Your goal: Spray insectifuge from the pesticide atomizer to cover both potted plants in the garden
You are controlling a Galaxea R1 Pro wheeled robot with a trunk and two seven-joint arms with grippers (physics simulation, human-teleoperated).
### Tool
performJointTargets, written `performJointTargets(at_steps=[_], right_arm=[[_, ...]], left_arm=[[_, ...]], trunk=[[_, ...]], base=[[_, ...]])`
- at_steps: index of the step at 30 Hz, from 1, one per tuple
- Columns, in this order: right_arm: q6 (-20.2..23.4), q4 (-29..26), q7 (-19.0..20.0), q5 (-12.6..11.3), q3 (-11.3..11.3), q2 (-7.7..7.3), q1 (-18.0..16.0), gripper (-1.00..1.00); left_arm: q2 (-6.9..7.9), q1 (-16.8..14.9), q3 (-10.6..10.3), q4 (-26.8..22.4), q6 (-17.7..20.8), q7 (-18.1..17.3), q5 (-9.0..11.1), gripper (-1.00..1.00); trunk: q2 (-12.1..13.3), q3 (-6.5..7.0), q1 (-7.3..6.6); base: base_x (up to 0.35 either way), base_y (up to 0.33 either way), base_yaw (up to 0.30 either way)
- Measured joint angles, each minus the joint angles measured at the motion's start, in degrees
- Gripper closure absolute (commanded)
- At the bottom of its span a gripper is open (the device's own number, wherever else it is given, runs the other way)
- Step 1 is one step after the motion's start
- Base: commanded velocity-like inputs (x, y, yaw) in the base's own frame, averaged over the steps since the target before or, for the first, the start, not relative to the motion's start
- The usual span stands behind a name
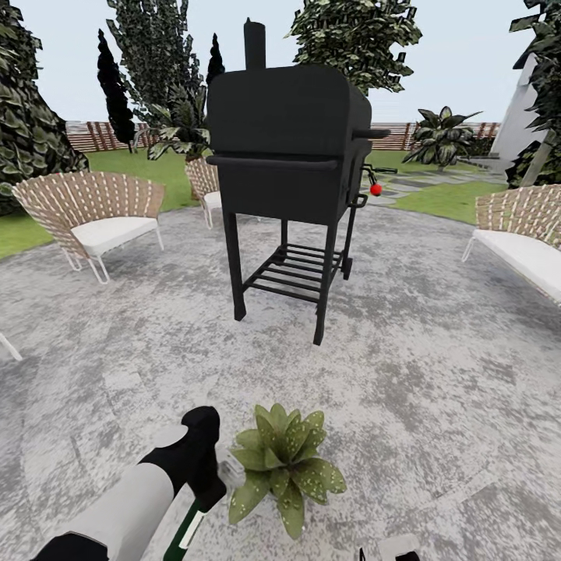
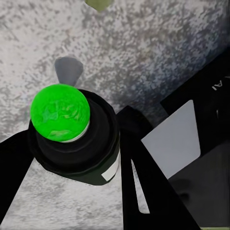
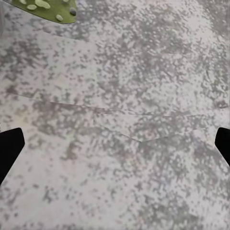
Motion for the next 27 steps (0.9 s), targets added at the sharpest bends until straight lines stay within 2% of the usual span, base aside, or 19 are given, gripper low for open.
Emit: performJointTargets(at_steps=[4, 8, 10, 14, 20, 27], right_arm=[[0.0, 0.0, 0.0, 0.0, 0.0, 0.02, 0.0, -1.0], [0.0, 0.0, 0.1, 0.0, -0.1, 0.15, 0.0, -1.0], [0.0, 0.0, 0.1, 0.0, -0.1, 0.15, 0.0, -1.0], [0.0, 0.0, 0.0, 0.0, -0.1, 0.09, 0.0, -1.0], [0.1, -0.1, 0.1, 0.0, 0.0, 0.21, 0.0, -1.0], [0.0, -0.2, -0.1, 0.0, -0.1, 0.1, 0.0, -1.0]], left_arm=[[-0.38, 0.0, -0.2, -0.2, -0.1, -0.1, 0.1, 1.0], [-2.17, 0.0, -0.1, 0.3, 0.1, -0.1, 0.1, 1.0], [-2.5, 0.0, -0.1, 0.4, 0.1, -0.1, 0.1, 1.0], [-2.25, 0.0, -0.1, 0.5, 0.1, 0.3, 0.0, 1.0], [-2.03, 0.0, -0.4, -0.1, 0.1, 0.5, -0.4, 1.0], [-2.02, -0.2, -0.1, -0.2, 0.1, 0.5, -0.5, 1.0]], trunk=[[0.0, 0.0, 0.0], [0.0, 0.0, 0.0], [0.0, 0.0, 0.0], [0.0, 0.0, 0.0], [0.0, 0.0, 0.03], [0.0, 0.0, 0.0]], base=[[0.0, 0.0, 0.0], [0.0, 0.0, -0.165], [0.0, 0.0, -0.284], [0.0, 0.0, -0.214], [-0.156, 0.082, -0.016], [-0.023, 0.021, 0.0]])
